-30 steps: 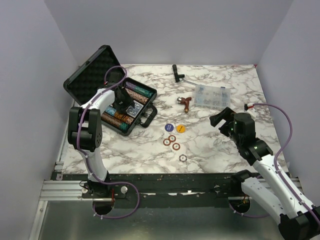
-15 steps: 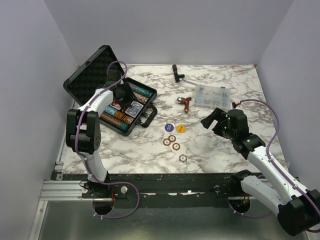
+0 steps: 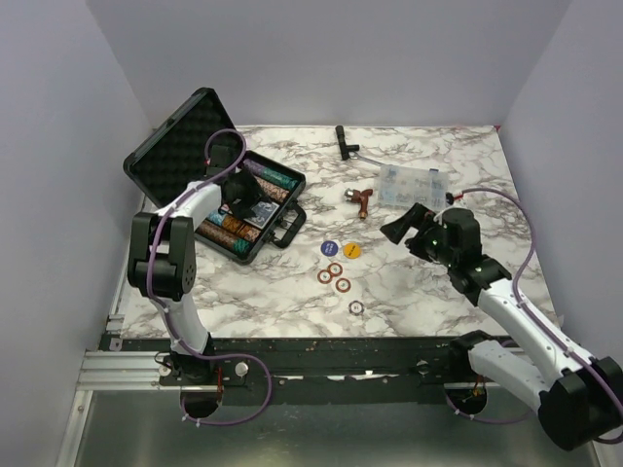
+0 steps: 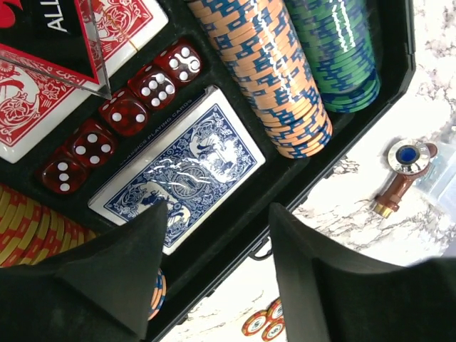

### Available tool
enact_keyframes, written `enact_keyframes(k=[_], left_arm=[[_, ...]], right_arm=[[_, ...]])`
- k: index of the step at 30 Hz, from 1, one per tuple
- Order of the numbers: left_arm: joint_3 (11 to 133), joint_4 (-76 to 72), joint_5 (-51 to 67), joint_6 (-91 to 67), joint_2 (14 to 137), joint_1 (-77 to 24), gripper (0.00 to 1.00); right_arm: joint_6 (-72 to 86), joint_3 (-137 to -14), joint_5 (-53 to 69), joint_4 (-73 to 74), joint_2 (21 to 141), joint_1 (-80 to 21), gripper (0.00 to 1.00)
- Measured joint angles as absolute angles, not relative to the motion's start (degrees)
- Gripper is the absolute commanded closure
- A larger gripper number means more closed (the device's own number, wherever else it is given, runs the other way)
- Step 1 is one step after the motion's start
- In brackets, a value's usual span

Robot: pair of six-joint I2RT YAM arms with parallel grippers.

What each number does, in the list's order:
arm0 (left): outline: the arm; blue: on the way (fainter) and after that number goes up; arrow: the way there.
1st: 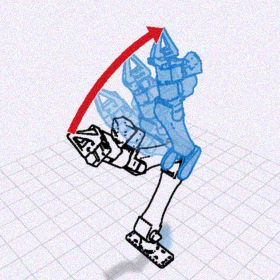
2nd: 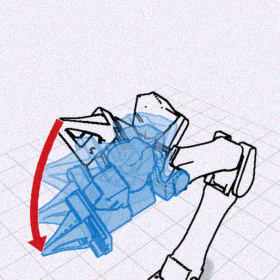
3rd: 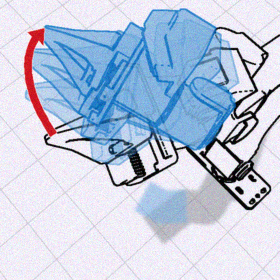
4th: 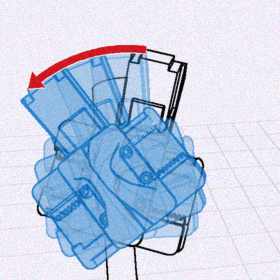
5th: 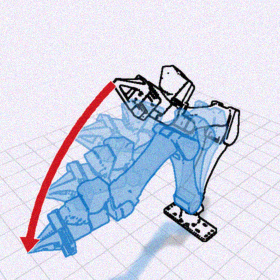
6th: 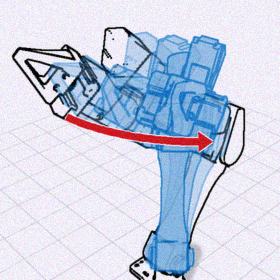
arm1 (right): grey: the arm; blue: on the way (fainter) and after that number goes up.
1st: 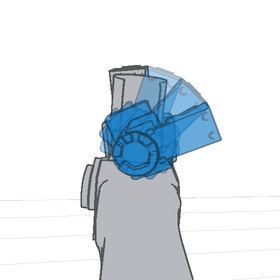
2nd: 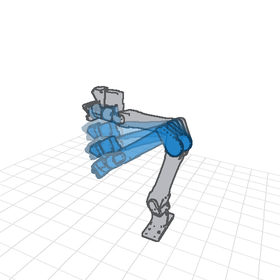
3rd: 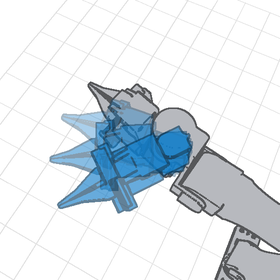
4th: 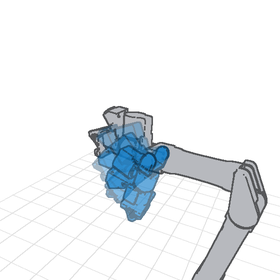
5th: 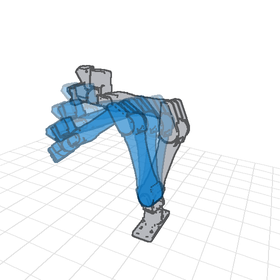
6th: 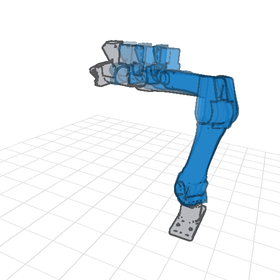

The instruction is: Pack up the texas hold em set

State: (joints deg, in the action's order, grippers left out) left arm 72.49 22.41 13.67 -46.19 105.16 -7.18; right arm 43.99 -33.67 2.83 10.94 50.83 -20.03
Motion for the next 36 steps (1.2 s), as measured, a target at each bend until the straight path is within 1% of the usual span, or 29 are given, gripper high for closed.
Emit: enact_keyframes(k=[3, 7, 9, 11, 14, 16, 18, 22, 23, 24, 26, 28, 30, 32, 36], left_arm=[[71.8, 21.9, 13.7, -45.8, 103.5, -7.2, 0.25], [70.5, 23.2, 14.5, -44.0, 96.1, -7.2, 0.17], [70.5, 23.4, 15.4, -42.7, 91.9, -7.2, 0.14], [70.5, 23.6, 17.0, -40.8, 87.0, -7.7, 0.13], [69.6, 23.4, 18.7, -38.4, 82.6, -9.4, 0.11], [67.6, 23.4, 19.1, -37.0, 80.8, -11.8, 0.08], [63.9, 23.6, 18.8, -35.7, 79.6, -17.1, 0.06], [58.9, 24.4, 18.3, -34.1, 79.8, -27.2, 0.04], [58.6, 24.8, 18.2, -33.7, 80.1, -29.1, 0.04], [58.7, 24.9, 17.9, -33.3, 80.6, -31.3, 0.04], [59.6, 25.1, 17.3, -32.7, 82.1, -34.8, 0.05], [61.1, 24.8, 16.5, -32.4, 84.7, -38.0, 0.08], [62.5, 24.4, 16.0, -32.4, 87.5, -40.2, 0.09], [63.6, 24.5, 16.0, -32.6, 90.0, -41.5, 0.09], [64.5, 24.6, 16.0, -32.6, 91.7, -41.6, 0.09]], right_arm=[[45.1, -33.6, 6.2, 5.7, 56.1, -20.5, 0.04], [46.1, -35.9, 8.4, -0.6, 67.6, -26.2, 0.05], [46.7, -38.9, 9.1, -2.8, 73.3, -29.3, 0.07], [47.6, -41.9, 9.5, -5.3, 77.6, -31.6, 0.09], [48.9, -44.1, 9.5, -7.8, 80.5, -32.8, 0.1], [49.1, -44.2, 8.8, -7.7, 80.7, -32.8, 0.09], [48.6, -44.1, 7.2, -6.7, 80.2, -32.8, 0.08], [46.5, -41.6, 0.6, -1.1, 74.4, -32.8, 0.05], [45.9, -40.8, -1.4, 1.1, 72.2, -32.8, 0.01], [45.5, -40.1, -3.4, 3.2, 70.1, -32.8, 0.0], [45.4, -38.6, -7.6, 7.9, 65.7, -32.8, 0.0], [45.7, -37.6, -11.2, 12.3, 62.4, -32.8, 0.0], [47.1, -37.4, -14.8, 17.5, 60.3, -31.9, 0.0], [48.6, -37.4, -17.2, 22.4, 59.3, -29.3, 0.0], [51.6, -36.7, -18.5, 29.2, 58.5, -18.8, 0.0]])
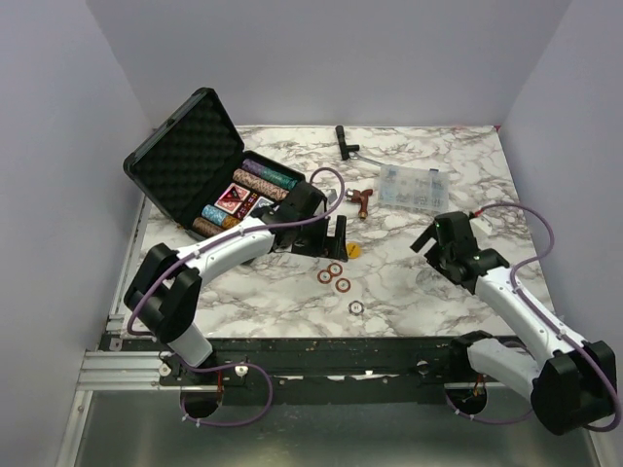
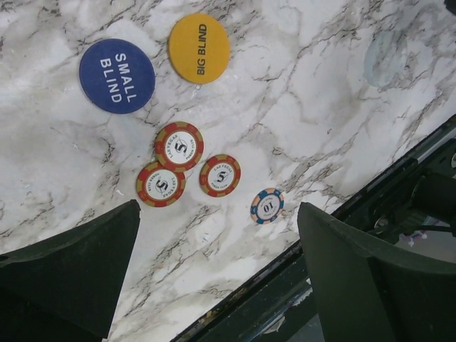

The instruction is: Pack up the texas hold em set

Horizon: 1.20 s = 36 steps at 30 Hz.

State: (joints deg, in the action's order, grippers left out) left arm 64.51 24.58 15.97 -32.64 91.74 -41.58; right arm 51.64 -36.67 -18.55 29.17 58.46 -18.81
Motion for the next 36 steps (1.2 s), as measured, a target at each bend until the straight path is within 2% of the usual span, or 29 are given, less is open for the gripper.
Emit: enact_keyframes(k=[5, 9, 16, 22, 26, 32, 36], left_arm=[[65.9, 24.5, 16.0, -32.5, 91.6, -41.4, 0.09], [65.9, 24.7, 16.0, -32.3, 90.7, -41.4, 0.09], [62.8, 24.4, 15.9, -31.7, 83.8, -41.4, 0.09], [61.3, 23.1, 16.3, -32.2, 82.4, -41.4, 0.09], [61.3, 22.8, 16.6, -32.4, 82.4, -41.4, 0.09], [61.3, 22.8, 16.8, -32.4, 82.4, -41.4, 0.09], [61.3, 22.8, 16.7, -32.4, 82.4, -41.4, 0.09]], right_arm=[[54.5, -35.9, -21.7, 34.4, 58.3, -15.5, 0.0], [55.5, -35.8, -21.8, 34.5, 62.6, -14.9, 0.02], [55.3, -35.3, -21.4, 34.4, 68.0, -14.9, 0.05], [54.6, -33.4, -20.0, 32.5, 68.7, -14.9, 0.18], [53.6, -32.7, -19.2, 30.7, 70.2, -15.1, 0.21], [53.2, -35.6, -21.3, 29.0, 75.2, -21.9, 0.28], [54.3, -40.3, -22.6, 27.8, 81.4, -29.9, 0.28]])
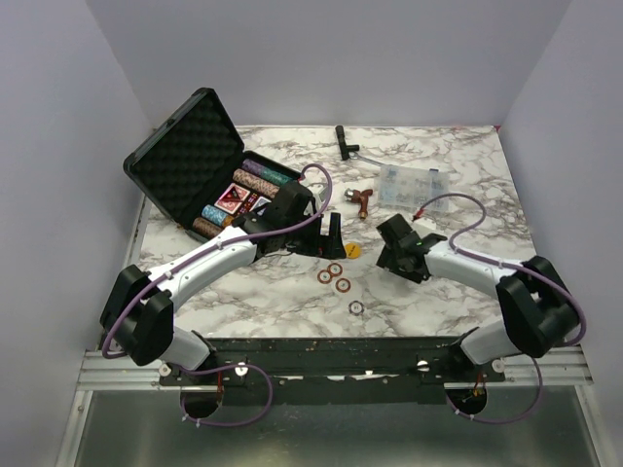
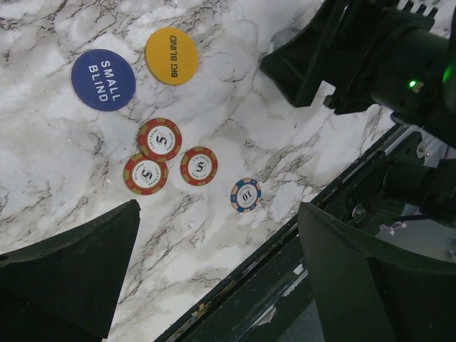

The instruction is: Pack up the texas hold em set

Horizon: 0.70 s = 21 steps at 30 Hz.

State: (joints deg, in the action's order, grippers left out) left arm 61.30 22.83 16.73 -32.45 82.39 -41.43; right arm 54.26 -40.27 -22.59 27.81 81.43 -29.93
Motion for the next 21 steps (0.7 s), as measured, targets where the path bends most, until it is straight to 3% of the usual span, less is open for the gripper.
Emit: enact_keyframes(k=[5, 13, 17, 21], left_arm=[[61.3, 23.0, 16.0, -32.4, 82.4, -41.4, 0.09], [60.9, 22.8, 15.2, -33.3, 82.5, -41.4, 0.09], [62.4, 22.6, 15.3, -34.0, 85.5, -41.4, 0.1], [69.2, 24.9, 11.8, -35.4, 93.0, -42.8, 0.09]], right_arm=[[56.5, -45.6, -21.7, 23.6, 87.6, -38.8, 0.25], [57.0, -44.4, -18.8, 19.4, 85.4, -40.3, 0.14], [57.5, -39.1, -19.2, 20.6, 75.1, -36.1, 0.11], [58.5, -34.9, -21.4, 23.4, 64.3, -25.1, 0.09]])
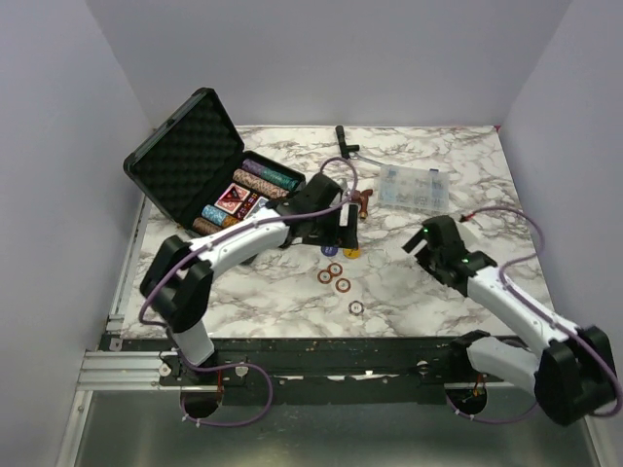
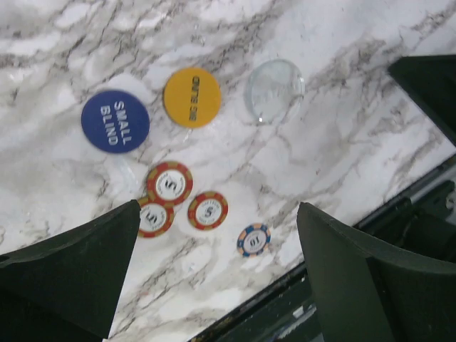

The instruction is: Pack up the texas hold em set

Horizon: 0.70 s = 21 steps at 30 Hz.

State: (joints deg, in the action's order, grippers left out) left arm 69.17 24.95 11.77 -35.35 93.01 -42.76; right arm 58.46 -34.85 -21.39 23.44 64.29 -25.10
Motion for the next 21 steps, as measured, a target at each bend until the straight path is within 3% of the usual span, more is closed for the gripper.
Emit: enact_keyframes(k=[7, 21], left_arm=[[89.7, 33.0, 1.9, -38.3, 109.0, -49.2, 0.08], [114.3, 45.9, -6.1, -41.9, 130.8, -55.2, 0.09]], right_arm=[[58.5, -32.8, -27.1, 28.8, 47.8, -15.6, 0.07], [54.5, -33.6, -32.0, 30.4, 39.7, -15.2, 0.07]])
